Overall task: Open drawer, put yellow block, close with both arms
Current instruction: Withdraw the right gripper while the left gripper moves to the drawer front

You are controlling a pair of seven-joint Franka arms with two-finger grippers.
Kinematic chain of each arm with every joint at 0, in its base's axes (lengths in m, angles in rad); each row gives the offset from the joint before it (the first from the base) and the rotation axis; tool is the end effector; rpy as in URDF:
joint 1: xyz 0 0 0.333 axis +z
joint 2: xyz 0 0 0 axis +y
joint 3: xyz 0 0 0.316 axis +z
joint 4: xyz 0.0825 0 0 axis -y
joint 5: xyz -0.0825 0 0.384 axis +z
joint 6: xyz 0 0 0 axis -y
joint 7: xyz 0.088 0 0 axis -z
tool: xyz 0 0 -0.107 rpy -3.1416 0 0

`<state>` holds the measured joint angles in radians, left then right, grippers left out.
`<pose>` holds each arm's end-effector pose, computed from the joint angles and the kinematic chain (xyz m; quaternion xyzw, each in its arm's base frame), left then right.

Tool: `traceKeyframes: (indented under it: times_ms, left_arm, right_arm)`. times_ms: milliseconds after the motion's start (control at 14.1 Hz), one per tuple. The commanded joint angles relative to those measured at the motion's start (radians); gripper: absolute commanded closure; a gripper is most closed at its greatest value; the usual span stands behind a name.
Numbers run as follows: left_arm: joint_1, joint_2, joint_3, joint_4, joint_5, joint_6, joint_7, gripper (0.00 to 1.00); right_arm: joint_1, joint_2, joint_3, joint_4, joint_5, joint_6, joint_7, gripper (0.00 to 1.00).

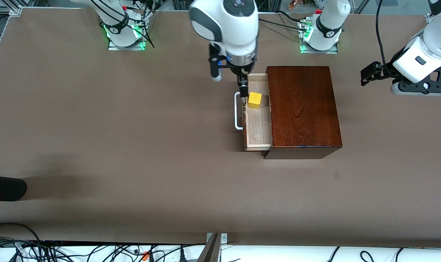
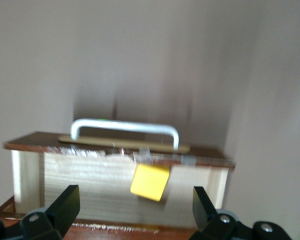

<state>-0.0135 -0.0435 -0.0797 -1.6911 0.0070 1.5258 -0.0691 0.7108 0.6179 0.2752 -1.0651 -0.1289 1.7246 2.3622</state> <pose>0.5299 -0.0496 0.5881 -0.9981 0.0119 0.0603 0.0101 0.4625 0.5671 0.4886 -0.7599 0.6492 0.0174 0.0290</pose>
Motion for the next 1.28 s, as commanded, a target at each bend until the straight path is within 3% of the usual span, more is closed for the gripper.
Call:
traceKeyframes:
  times_ms: [0, 213, 426, 710, 923, 1207]
  left_arm:
    - [-0.002, 0.004, 0.0, 0.022, -0.021, -0.021, 0.006, 0.0]
    - [-0.017, 0.007, -0.028, 0.024, -0.024, -0.045, 0.011, 0.0]
    - [-0.022, 0.023, -0.1, 0.024, -0.073, -0.062, 0.015, 0.0]
    - [-0.04, 0.036, -0.17, 0.024, -0.127, -0.061, 0.037, 0.0]
    - [-0.051, 0.05, -0.291, 0.028, -0.124, -0.055, 0.041, 0.0]
    - [-0.052, 0.16, -0.399, 0.111, -0.128, -0.041, 0.064, 0.0]
  right_arm:
    - [-0.091, -0.072, 0.001, -0.024, 0.031, -0.13, -0.258, 0.0]
    - [-0.181, -0.124, -0.002, -0.047, 0.031, -0.242, -0.535, 0.0]
    - [-0.272, -0.263, -0.047, -0.226, 0.038, -0.229, -0.804, 0.0]
    - [-0.297, -0.38, -0.227, -0.355, 0.061, -0.229, -1.202, 0.0]
    - [-0.33, -0.435, -0.35, -0.421, 0.097, -0.223, -1.495, 0.0]
    - [-0.454, -0.48, -0.369, -0.446, 0.097, -0.217, -1.855, 0.0]
